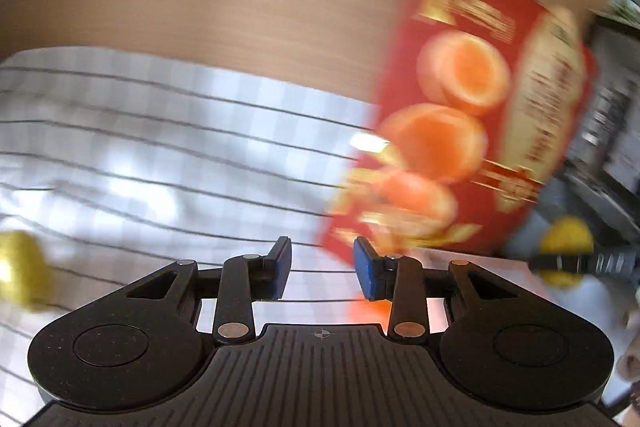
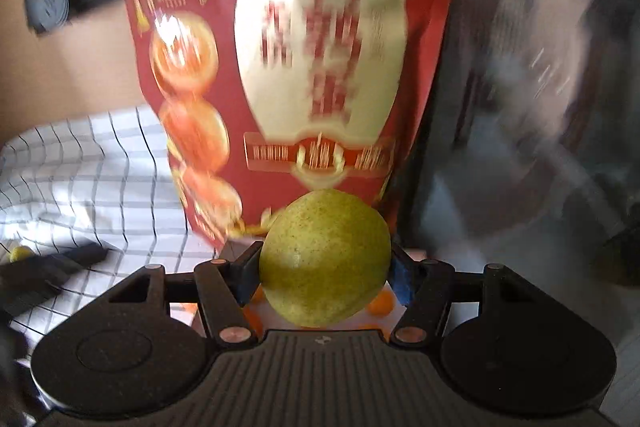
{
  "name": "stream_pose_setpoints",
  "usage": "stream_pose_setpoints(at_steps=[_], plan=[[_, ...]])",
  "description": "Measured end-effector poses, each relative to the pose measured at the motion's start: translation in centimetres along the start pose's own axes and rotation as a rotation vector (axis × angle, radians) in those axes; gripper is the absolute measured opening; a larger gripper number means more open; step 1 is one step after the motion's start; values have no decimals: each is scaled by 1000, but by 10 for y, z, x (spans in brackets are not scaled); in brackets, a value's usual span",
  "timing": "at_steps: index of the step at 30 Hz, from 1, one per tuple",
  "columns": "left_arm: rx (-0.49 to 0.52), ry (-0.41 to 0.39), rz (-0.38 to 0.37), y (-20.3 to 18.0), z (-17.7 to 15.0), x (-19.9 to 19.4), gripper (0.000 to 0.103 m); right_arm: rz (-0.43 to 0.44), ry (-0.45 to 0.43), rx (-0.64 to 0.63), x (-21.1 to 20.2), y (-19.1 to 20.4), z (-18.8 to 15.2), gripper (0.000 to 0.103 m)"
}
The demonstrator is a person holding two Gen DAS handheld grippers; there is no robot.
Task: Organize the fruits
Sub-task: 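Carry the pear with the right gripper over the box while the left gripper drops the kumquat in, then open the right gripper over the pink box while the left gripper grasps another yellow-green pear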
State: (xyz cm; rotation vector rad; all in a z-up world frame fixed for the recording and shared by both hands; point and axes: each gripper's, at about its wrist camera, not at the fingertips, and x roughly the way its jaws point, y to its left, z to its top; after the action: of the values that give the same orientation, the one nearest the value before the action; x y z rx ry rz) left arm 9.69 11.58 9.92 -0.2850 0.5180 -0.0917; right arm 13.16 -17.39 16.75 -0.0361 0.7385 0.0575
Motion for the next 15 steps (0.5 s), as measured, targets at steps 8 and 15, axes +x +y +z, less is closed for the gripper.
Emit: stream_pose_setpoints(at_steps=[8, 15], plan=[[-24, -62, 216, 123, 13, -41, 38, -25, 169, 59, 83, 10, -34, 63], [-101, -16, 238, 185, 5, -55, 38, -108, 139, -12, 90, 24, -39, 65]])
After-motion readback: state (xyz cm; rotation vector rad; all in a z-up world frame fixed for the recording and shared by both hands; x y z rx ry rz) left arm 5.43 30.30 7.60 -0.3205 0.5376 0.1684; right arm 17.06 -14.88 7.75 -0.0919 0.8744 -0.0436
